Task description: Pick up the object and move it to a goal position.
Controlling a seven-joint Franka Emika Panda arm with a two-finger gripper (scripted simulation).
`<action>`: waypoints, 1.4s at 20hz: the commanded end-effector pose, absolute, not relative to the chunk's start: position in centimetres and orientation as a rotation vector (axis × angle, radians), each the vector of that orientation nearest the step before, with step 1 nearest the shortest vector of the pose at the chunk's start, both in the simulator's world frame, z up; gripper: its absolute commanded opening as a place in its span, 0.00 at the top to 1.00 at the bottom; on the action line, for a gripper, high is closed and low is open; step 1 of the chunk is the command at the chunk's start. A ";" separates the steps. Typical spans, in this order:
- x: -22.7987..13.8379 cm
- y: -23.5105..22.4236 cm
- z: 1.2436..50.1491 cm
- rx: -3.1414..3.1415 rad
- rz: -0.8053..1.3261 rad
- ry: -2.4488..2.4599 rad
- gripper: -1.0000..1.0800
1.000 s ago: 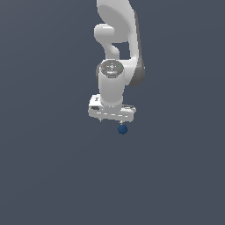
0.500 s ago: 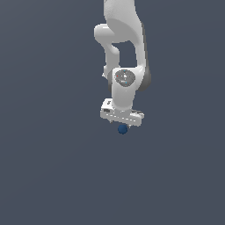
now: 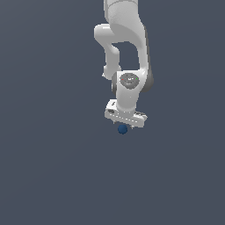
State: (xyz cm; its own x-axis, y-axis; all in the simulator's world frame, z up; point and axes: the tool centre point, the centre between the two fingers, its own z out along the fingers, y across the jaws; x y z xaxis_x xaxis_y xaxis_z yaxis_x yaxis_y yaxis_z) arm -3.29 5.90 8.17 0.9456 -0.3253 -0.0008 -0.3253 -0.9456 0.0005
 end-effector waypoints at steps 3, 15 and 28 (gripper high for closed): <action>-3.3 5.9 8.0 3.098 -0.001 -0.518 0.04; -3.4 5.9 3.5 3.098 0.000 -0.524 0.04; -3.3 5.9 3.1 3.098 0.000 -0.524 1.00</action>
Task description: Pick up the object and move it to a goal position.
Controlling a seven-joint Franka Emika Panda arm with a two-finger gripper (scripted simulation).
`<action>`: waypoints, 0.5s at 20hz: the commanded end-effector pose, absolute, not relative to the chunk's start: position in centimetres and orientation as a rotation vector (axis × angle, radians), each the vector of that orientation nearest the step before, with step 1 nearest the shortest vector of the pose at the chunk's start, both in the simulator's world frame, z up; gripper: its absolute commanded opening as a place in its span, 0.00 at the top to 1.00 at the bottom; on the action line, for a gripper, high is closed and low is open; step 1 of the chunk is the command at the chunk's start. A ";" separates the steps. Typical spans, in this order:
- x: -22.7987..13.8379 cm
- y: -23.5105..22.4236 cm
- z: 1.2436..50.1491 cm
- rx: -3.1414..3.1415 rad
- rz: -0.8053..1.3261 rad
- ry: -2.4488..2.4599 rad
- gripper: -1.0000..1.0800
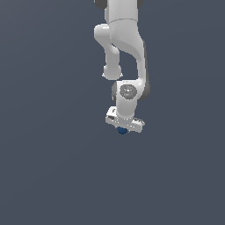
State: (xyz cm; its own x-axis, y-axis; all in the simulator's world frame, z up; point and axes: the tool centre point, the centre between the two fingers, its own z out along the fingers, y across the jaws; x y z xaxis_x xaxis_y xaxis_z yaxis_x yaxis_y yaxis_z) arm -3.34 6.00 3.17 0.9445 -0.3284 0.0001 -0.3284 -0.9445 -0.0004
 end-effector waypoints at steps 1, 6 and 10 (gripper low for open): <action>-3.3 5.9 3.1 -3.097 0.000 0.524 1.00; -3.3 5.4 3.4 -3.097 0.000 0.523 1.00; -3.3 3.6 4.0 -3.097 0.000 0.523 1.00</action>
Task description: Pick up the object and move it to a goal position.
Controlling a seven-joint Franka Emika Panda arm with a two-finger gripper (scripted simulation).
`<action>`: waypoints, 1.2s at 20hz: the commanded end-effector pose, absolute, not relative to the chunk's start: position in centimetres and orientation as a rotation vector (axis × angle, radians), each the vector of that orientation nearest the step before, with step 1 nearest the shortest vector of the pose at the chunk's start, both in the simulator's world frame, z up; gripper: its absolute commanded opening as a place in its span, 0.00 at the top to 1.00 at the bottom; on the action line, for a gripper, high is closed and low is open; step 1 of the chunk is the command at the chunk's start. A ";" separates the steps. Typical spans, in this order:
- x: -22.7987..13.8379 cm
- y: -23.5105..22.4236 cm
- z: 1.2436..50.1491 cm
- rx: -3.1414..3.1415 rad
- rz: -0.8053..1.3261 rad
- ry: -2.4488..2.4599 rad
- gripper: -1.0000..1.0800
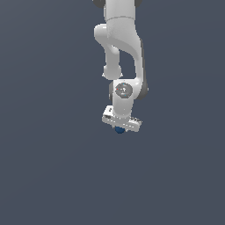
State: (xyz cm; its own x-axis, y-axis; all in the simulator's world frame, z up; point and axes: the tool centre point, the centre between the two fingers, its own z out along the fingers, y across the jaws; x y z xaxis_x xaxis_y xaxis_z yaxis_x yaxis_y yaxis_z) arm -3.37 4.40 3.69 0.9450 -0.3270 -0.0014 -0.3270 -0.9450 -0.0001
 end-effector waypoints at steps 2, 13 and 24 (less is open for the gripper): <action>-3.3 2.3 4.5 -3.097 0.000 0.523 1.00; -3.0 -9.7 8.8 -3.097 0.000 0.524 1.00; -2.3 -20.8 12.7 -3.097 0.000 0.524 1.00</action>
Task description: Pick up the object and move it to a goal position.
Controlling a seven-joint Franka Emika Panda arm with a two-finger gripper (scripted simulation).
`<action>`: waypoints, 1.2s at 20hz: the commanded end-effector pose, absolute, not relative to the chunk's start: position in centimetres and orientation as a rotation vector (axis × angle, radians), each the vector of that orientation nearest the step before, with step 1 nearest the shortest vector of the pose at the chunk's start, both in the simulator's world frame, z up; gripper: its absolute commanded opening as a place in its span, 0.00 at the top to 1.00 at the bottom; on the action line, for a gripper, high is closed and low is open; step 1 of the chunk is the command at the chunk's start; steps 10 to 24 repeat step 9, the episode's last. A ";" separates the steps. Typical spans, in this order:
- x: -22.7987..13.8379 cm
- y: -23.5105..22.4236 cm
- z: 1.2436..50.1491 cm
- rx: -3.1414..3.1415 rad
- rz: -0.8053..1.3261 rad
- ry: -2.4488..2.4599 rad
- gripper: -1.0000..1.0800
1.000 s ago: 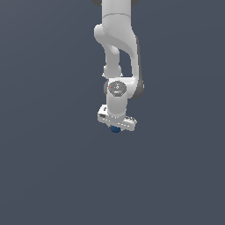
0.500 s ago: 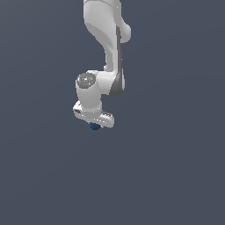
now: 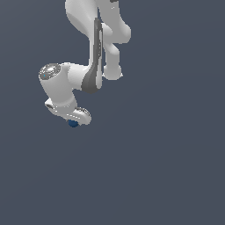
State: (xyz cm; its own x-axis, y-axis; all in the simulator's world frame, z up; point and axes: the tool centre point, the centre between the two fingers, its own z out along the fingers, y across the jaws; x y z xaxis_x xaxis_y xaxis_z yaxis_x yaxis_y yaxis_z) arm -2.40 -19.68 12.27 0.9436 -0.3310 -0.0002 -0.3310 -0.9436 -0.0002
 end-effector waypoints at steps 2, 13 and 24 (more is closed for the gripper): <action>-2.2 -21.9 13.1 -3.097 0.000 0.524 1.00; -2.0 -23.4 13.7 -3.097 0.000 0.524 1.00; -2.0 -23.4 13.7 -3.097 0.000 0.524 1.00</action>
